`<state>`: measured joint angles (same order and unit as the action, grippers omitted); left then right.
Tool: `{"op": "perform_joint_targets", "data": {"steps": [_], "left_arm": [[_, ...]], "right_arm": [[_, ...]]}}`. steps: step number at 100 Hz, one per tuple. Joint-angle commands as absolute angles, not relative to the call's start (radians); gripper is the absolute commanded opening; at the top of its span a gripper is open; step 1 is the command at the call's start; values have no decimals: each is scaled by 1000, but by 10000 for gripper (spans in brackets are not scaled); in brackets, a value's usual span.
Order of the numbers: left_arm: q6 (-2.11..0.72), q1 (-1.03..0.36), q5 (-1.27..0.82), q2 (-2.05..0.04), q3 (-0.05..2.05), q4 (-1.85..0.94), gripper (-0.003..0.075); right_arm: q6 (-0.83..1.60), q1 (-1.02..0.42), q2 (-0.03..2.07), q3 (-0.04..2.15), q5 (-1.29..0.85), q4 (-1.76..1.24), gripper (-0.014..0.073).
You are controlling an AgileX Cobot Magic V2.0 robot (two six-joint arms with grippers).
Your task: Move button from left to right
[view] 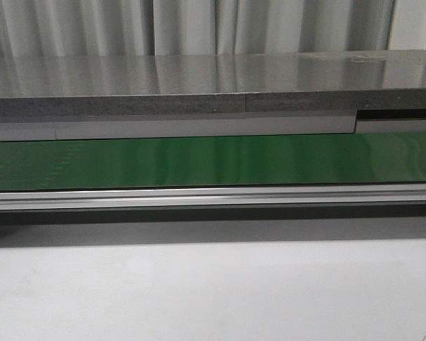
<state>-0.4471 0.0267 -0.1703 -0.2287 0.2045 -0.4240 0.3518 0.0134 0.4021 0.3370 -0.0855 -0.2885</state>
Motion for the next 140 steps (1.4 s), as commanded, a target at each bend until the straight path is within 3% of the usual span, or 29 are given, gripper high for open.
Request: {"op": "perform_joint_targets", "data": {"steps": [1, 18, 29, 65, 140], "left_arm": [[-445, 20, -90, -238, 231, -439, -20], [-445, 20, -90, -238, 231, -439, -20], [-445, 20, -90, -238, 231, -439, -20], [-445, 20, -90, -238, 231, -439, -20], [-445, 20, -90, -238, 231, -439, -20]], "right_arm": [[355, 11, 344, 337, -53, -296, 502], [355, 11, 295, 333, -53, -296, 494], [355, 11, 295, 333, -54, -296, 434], [355, 11, 295, 333, -57, -296, -72], [355, 7, 295, 333, -62, -296, -67]]}}
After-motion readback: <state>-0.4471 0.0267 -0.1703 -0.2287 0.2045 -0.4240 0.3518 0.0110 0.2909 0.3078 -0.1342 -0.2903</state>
